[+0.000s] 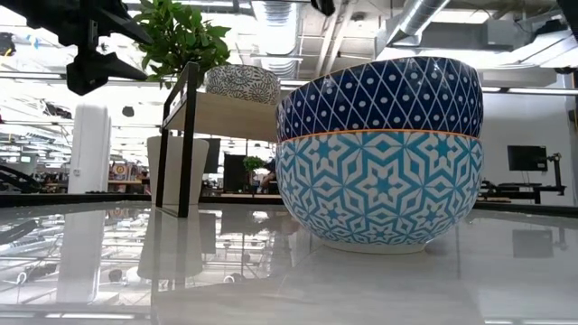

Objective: Place and stack bowls onto a shelf
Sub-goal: Stack the dark blue bowl on top of the red bowl on the shelf

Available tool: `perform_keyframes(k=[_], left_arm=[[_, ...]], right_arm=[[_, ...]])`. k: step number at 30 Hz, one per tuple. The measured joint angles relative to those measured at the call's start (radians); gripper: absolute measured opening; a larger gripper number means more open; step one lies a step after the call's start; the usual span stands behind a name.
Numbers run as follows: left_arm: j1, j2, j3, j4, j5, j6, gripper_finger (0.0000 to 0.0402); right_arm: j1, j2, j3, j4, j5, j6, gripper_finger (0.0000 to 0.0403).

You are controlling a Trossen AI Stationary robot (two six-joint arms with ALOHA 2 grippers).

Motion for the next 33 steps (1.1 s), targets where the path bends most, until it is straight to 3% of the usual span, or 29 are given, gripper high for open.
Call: perform_keyframes(k=[14, 33], left_arm=[[0.000, 0.000, 0.000, -0.020, -0.031, -0.016, 0.0246], [0.000, 0.000, 0.000, -0.042, -0.042, -0.019, 0.0246]], right_arm=[[-0.123, 0.141, 0.000, -0.008, -0.063, 0.060, 0.0041], [-0.147, 0.229, 0.000, -0.093, -0.086, 0.059, 0.0041]])
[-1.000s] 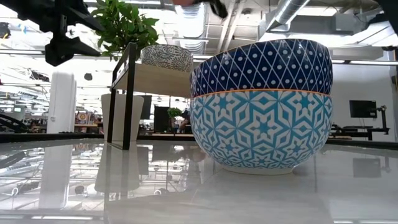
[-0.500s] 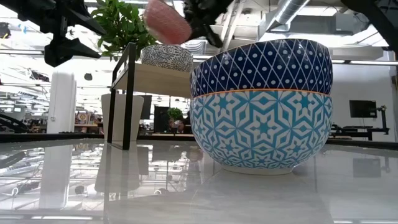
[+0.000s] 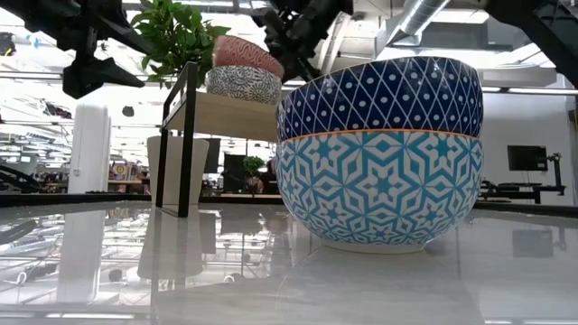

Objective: Place and stack bowls onto a shelf
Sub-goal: Stack the dark blue bowl on top of the red bowl on the shelf

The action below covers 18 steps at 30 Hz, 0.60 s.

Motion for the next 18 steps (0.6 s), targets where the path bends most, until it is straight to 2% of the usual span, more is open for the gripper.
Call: perform_keyframes(k=[12, 18], left_arm=[[0.000, 0.000, 0.000, -0.002, -0.001, 0.000, 0.0246], [0.000, 0.000, 0.000, -0.002, -0.001, 0.003, 0.0246]], right_arm=[[0.003, 0.003, 0.001, 0.005, 0.000, -0.003, 0.0041], [0.003, 0.003, 0.001, 0.006, -0.001, 0.003, 0.0106]])
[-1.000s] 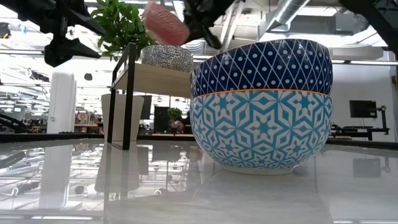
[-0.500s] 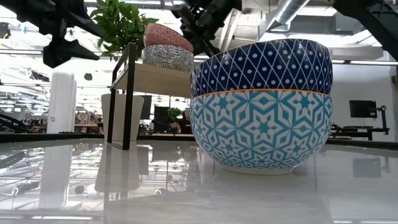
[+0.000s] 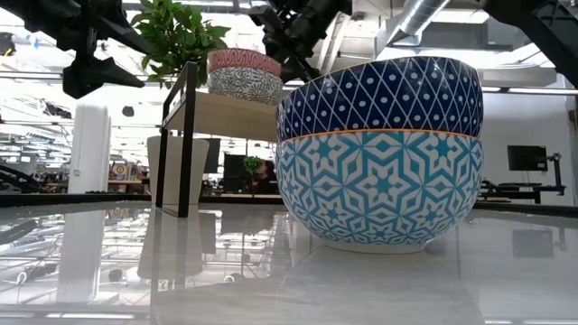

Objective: Place and stack bowls onto a shelf
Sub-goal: Stack the dark blue bowl on top of the red bowl on the shelf

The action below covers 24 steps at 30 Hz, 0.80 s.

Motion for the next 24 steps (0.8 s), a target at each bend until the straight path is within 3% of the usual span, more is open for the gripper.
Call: perform_keyframes(k=[4, 24], left_arm=[[0.000, 0.000, 0.000, 0.000, 0.000, 0.000, 0.0246], [0.000, 0.000, 0.000, 0.000, 0.003, 0.000, 0.0246]], right_arm=[[0.000, 0.000, 0.000, 0.001, 0.000, 0.002, 0.0124], [0.000, 0.000, 0.143, -0.067, 0.006, -0.039, 0.0127]])
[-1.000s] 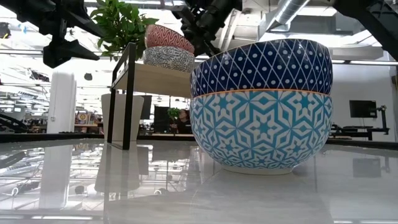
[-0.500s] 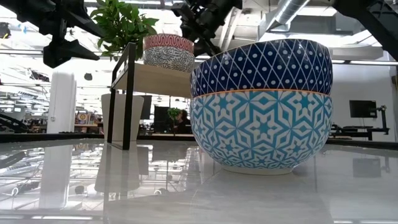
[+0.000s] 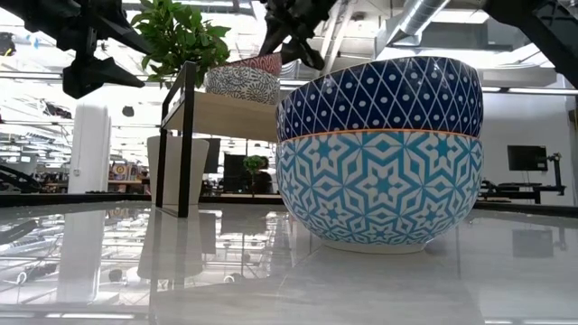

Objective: Place and stack bowls onto a shelf
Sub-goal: Stack the dark blue bowl on top of the red bowl on the shelf

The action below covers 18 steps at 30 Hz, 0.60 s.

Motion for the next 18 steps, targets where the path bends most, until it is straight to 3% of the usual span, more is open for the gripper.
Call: perform_keyframes(k=[18], left_arm=[[0.000, 0.000, 0.000, -0.002, 0.004, 0.000, 0.0246]], right_arm=[[0.002, 0.017, 0.000, -0.034, -0.006, 0.008, 0.0112]])
